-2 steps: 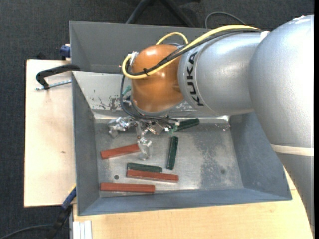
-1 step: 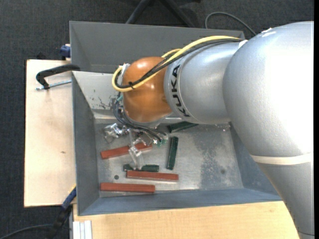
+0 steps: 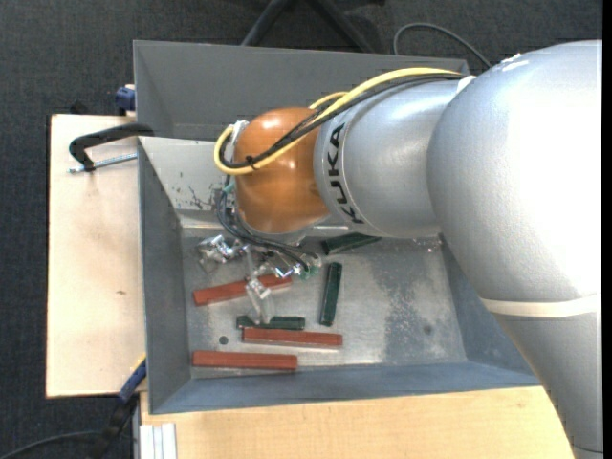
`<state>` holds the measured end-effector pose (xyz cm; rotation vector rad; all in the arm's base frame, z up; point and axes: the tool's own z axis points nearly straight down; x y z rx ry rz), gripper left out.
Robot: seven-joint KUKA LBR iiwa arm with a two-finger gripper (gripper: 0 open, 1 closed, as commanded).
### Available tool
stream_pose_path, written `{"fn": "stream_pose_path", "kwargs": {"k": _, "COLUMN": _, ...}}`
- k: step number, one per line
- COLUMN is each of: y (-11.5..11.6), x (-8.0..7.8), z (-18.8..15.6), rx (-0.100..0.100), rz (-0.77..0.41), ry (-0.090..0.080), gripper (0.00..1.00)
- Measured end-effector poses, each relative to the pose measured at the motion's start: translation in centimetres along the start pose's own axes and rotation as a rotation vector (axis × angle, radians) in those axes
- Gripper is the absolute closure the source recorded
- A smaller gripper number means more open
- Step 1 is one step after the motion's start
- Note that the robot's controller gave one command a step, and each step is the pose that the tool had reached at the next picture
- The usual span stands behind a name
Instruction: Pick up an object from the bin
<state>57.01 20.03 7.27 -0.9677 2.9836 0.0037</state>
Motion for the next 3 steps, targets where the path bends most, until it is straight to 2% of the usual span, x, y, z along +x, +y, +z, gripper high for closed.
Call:
{"fn": "stream_pose_path", "kwargs": {"k": 1, "y": 0.0, "x": 0.0, "z": 0.1, "rx": -0.001, "rz": 0.001, "ry": 0.002, "gripper": 1.00}}
{"fn": "stream_pose_path", "kwargs": {"k": 2, "y": 0.1, "x": -0.1, "z": -0.9, "rx": 0.000, "rz": 0.002, "ry": -0.002, "gripper": 1.00}}
{"fn": "stream_pose_path", "kwargs": {"k": 3, "y": 0.1, "x": -0.5, "z": -12.7, "rx": 0.004, "rz": 0.002, "ry": -0.010, "gripper": 1.00}}
